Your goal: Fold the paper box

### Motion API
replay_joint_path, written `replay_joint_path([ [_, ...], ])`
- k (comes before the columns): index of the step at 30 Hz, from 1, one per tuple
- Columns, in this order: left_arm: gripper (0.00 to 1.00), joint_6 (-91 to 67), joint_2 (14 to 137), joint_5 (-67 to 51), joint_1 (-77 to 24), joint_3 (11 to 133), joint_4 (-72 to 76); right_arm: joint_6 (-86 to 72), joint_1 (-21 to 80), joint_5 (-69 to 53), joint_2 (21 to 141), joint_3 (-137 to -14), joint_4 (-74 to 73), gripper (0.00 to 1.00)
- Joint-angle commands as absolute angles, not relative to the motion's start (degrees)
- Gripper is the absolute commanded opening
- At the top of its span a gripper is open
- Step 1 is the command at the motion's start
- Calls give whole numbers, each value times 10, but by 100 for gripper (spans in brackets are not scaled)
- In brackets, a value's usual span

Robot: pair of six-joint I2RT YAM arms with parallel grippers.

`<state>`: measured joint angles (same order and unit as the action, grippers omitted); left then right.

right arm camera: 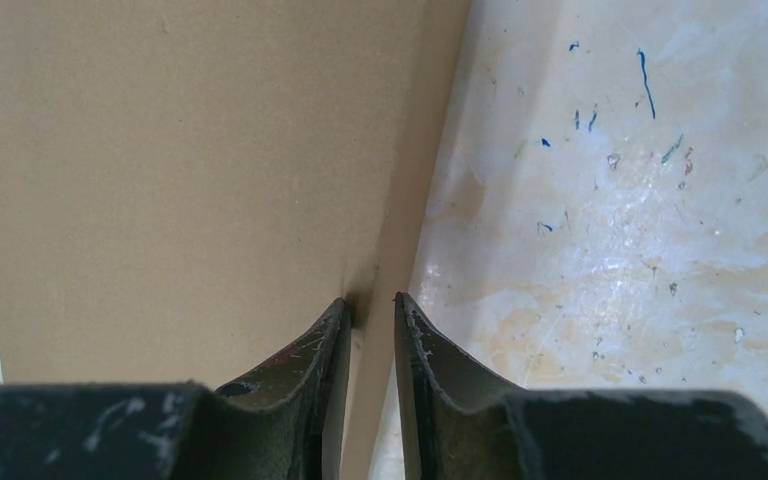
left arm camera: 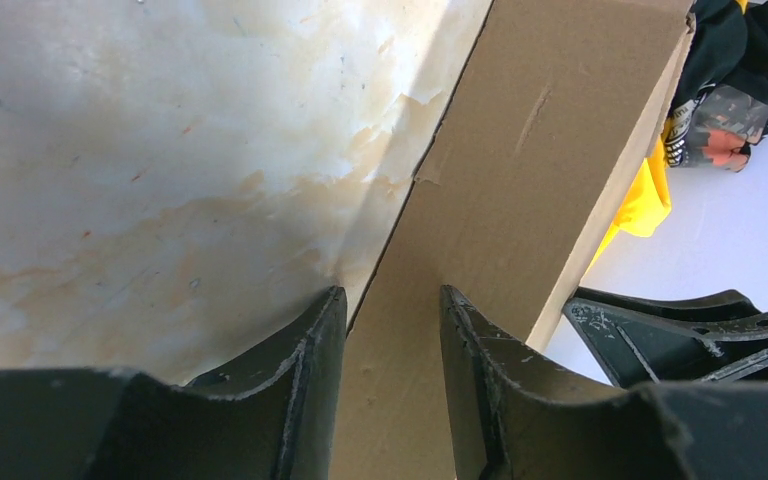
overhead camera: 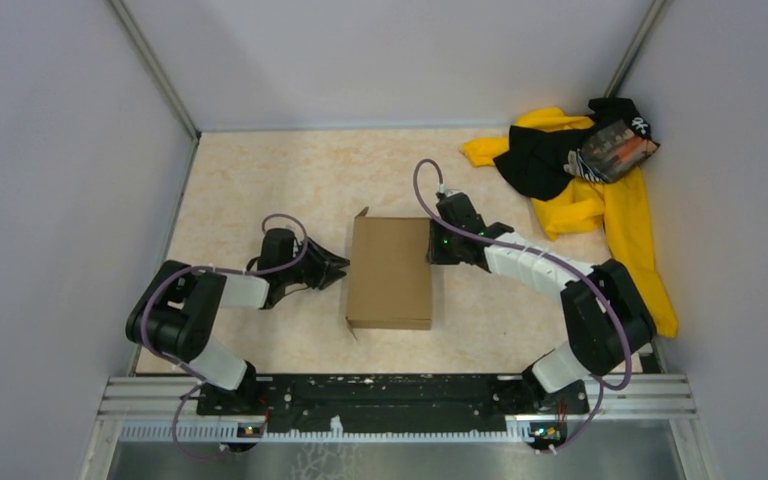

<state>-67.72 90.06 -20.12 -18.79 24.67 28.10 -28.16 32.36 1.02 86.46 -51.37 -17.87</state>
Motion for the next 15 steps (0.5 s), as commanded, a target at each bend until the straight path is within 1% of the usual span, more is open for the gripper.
replay_joint_path([
  [1,47,-677,917,-205,-214,264,285,-266,319,17,941,-459,-237,23],
  [8,47,-696,936,-202,-239,261,306,-246,320,-12,957,-494,-228,24],
  [15,47,-718,922,-208,-241,250,337,-240,322,-69,996,-518,-193,24],
])
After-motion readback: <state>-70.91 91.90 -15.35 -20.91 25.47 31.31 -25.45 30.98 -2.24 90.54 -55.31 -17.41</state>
